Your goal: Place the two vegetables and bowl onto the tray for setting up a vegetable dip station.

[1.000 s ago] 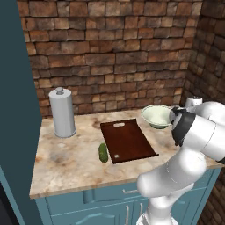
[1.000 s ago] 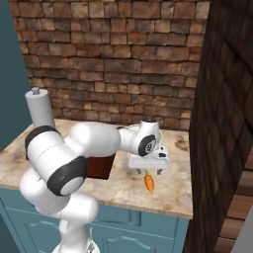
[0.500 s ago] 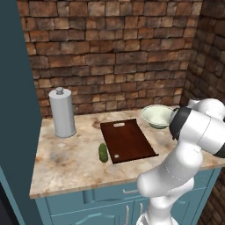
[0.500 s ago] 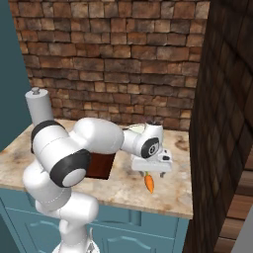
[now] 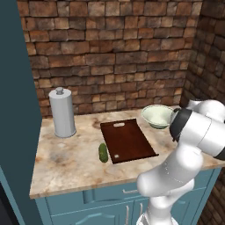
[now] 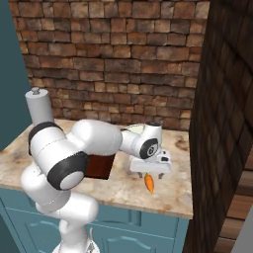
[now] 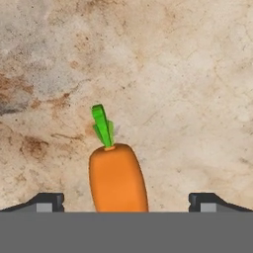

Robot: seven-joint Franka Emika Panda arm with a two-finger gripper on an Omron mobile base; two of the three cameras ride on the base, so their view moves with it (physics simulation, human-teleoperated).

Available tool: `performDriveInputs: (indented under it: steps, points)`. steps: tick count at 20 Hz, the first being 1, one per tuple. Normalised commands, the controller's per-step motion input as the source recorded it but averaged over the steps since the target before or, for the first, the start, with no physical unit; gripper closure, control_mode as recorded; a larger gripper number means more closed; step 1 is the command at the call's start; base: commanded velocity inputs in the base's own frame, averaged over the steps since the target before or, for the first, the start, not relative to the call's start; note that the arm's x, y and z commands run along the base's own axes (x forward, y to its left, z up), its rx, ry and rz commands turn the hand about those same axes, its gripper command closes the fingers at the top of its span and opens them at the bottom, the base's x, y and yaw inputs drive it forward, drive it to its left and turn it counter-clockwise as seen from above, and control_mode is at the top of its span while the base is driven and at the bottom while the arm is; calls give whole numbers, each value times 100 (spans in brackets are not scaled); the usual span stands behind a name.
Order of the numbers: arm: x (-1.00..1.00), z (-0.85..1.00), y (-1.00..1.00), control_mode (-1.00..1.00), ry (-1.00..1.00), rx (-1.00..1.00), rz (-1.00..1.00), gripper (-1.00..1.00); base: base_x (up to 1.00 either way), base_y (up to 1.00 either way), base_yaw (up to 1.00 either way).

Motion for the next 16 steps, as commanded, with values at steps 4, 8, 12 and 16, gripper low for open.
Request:
performDriveInputs:
  steps: [4, 8, 12, 16]
  points:
    - [-16, 0, 31, -100, 0, 0, 1, -100, 0, 0, 0]
    - [-12, -6, 6, -100, 0, 0, 3, -100, 0, 0, 0]
    - [-1, -19, -1, -100, 0, 0, 5, -100, 0, 0, 0]
    - [1, -22, -1, -100, 0, 0, 6, -100, 0, 0, 0]
